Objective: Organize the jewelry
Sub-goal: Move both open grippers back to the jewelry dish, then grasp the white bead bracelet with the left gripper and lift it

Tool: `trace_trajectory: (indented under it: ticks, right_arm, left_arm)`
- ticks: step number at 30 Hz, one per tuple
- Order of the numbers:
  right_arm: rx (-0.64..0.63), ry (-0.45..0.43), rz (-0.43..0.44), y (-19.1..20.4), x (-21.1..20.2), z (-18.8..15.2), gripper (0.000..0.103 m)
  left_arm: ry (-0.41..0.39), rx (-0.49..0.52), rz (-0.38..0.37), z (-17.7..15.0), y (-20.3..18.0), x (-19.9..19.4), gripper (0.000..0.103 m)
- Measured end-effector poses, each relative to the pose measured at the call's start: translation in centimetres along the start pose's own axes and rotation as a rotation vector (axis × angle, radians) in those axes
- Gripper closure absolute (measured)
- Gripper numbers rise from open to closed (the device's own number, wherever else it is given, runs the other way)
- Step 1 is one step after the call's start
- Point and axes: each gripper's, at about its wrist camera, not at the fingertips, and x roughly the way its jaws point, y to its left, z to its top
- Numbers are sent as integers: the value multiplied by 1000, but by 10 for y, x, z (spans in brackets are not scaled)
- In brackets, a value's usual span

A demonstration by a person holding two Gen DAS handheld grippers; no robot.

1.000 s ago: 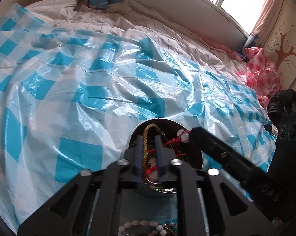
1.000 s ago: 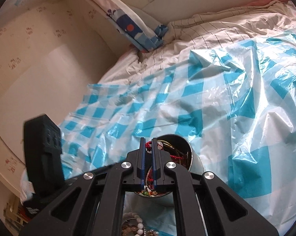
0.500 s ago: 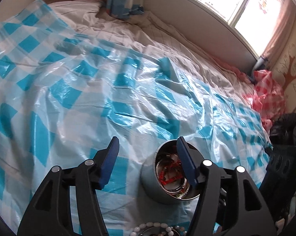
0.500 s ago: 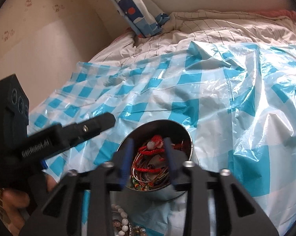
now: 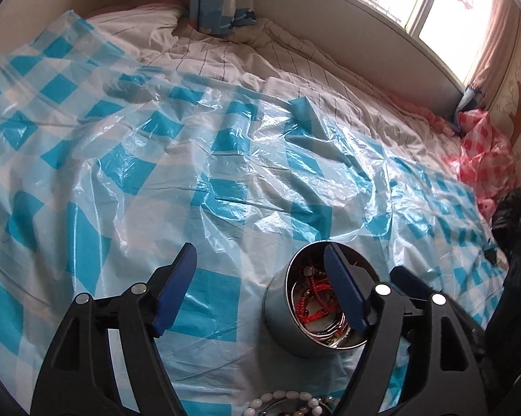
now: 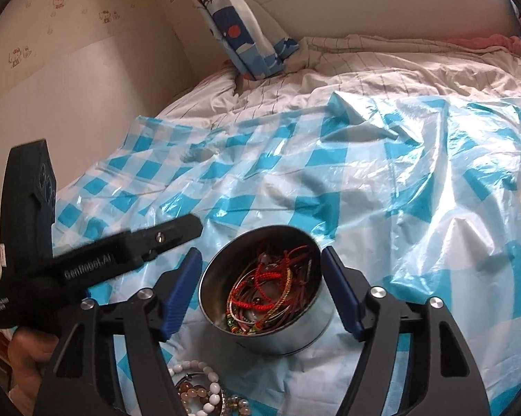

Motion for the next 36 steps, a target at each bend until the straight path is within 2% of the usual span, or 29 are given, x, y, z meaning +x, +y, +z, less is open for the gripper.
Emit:
trace_trajectory:
  ticks: [8,14,19,22,26,29,34,36]
  right_arm:
    - [17,9,-8,-5,1,-1,33]
    - [3,4,-19,-4,-17,-7,33]
    - [-15,-2,-8,4,-46,-19,33]
    - [-58,27,9,16,-59,-33,34]
    - [-132,85,21,36,-69,-57,42]
    - [-174,113,20,48,-66,-67,43]
    - [-178,166,32,51,-55,-74,49]
    - [-189,199,30,53,-49,-79,55]
  left_arm:
    - [-15,75,63,-4,-7,-6,27]
    - [-12,122,82,-16,-6,-20,24]
    - [30,264,103,-36,-13,-30,24]
    - [75,330,122,-52,-12,-34,24]
    - [123,376,115,-64,-10,-37,24]
    - [147,380,105,-69,-8,-37,24]
    - [161,384,95,-72,-3,-37,24]
    - [167,396,91,-73,-2,-36,24]
